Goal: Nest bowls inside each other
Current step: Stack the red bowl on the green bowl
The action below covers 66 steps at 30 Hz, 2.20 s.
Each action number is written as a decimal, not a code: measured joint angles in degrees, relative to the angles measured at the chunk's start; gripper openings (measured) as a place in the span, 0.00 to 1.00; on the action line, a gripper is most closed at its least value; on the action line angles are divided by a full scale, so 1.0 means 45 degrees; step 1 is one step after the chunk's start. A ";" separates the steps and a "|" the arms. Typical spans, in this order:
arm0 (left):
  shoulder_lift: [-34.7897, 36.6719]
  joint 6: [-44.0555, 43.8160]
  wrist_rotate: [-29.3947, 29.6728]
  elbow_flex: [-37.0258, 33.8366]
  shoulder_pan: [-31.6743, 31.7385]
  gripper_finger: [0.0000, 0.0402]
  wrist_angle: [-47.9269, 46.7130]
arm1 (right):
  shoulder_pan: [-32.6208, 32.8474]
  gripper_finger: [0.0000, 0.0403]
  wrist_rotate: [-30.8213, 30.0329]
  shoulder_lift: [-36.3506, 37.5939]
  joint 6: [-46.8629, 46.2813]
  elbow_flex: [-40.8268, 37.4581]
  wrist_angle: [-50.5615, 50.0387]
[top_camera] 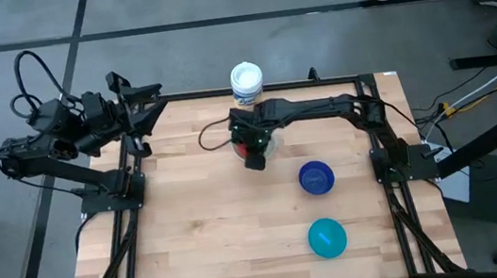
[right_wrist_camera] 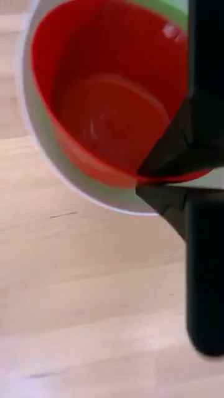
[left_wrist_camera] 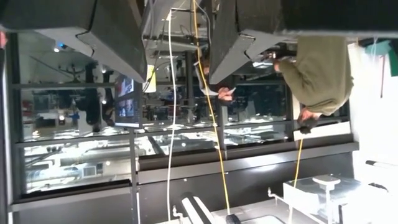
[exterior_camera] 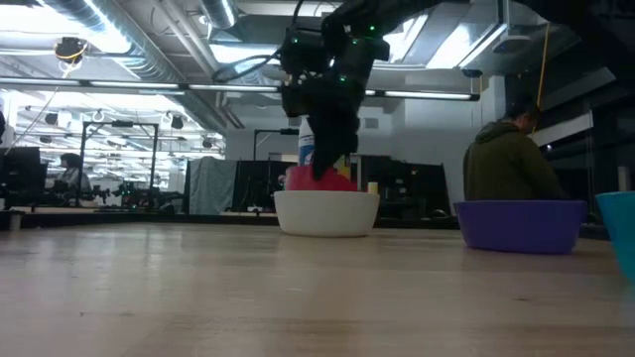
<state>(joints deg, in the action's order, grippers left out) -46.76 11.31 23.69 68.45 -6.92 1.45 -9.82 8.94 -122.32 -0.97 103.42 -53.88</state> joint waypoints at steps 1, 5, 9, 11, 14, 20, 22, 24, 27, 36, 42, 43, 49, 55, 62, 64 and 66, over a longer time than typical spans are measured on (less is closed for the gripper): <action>0.0005 0.0000 -0.0009 0.0000 0.0000 0.43 -0.0012 | -0.0064 0.12 0.0167 0.0000 -0.0083 0.0000 0.0129; 0.0075 0.0278 0.0064 0.0000 0.0000 0.43 -0.0438 | -0.0428 0.27 0.1286 0.0110 -0.0647 0.0000 0.0233; 0.0578 0.0427 0.0492 -0.0005 0.0000 0.43 -0.1324 | -0.0675 0.38 0.1817 0.0441 -0.0871 -0.0005 -0.0270; 0.0985 0.0331 0.0507 -0.0005 0.0000 0.43 -0.1560 | -0.0702 0.41 0.1504 0.0730 -0.0646 -0.0005 -0.0892; 0.1646 0.0219 0.0511 -0.0005 -0.0003 0.43 -0.2008 | -0.0701 0.42 0.1201 0.1115 -0.0225 -0.0005 -0.1212; 0.2205 -0.0013 0.0522 -0.0004 0.0000 0.43 -0.2822 | -0.0374 0.33 0.1440 0.1370 0.0081 0.0001 0.0411; 0.2182 -0.0016 0.0526 -0.0005 0.0000 0.43 -0.2865 | -0.0268 0.29 0.1701 0.1255 0.0130 0.0000 0.0421; 0.2112 -0.0019 0.0527 -0.0005 0.0000 0.43 -0.2932 | -0.0252 0.25 0.2041 0.1172 0.0158 -0.0014 0.0408; 0.2005 -0.0015 0.0527 -0.0010 0.0000 0.43 -0.3021 | -0.0304 0.22 0.1941 0.1067 0.0226 0.0000 0.0697; 0.1821 -0.0012 0.0527 -0.0010 0.0000 0.43 -0.2973 | -0.0744 0.26 0.2077 0.0703 0.0099 -0.0015 0.0832; 0.1831 -0.0111 0.0527 -0.0010 0.0000 0.43 -0.2948 | -0.0711 0.29 0.2213 0.0248 0.0033 -0.0005 0.0780; 0.1831 -0.0127 0.0524 -0.0010 0.0000 0.43 -0.2953 | -0.0711 0.28 0.2218 0.0143 0.0023 -0.0005 0.0794; 0.1831 -0.0247 0.0527 -0.0010 0.0000 0.43 -0.2948 | -0.0540 0.12 0.0909 -0.0265 0.0146 -0.0019 0.0734; 0.1831 -0.0291 0.0527 -0.0010 0.0000 0.43 -0.2947 | -0.0250 0.02 -0.0258 -0.0253 0.0511 -0.0015 0.0305; 0.1831 -0.0291 0.0527 -0.0010 0.0000 0.43 -0.2943 | -0.0186 0.01 -0.0566 -0.0321 0.0397 -0.0015 0.0111; 0.1831 -0.0295 0.0527 -0.0010 0.0000 0.43 -0.2945 | -0.0186 0.01 -0.0569 -0.0321 0.0358 -0.0015 0.0073; 0.1831 -0.0292 0.0527 -0.0010 0.0000 0.43 -0.2943 | -0.0186 0.01 -0.0609 -0.0321 0.0358 -0.0015 0.0013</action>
<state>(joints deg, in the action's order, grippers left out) -38.52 10.00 26.06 68.40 -6.92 -11.79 -10.66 6.20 -123.76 0.64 103.35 -53.82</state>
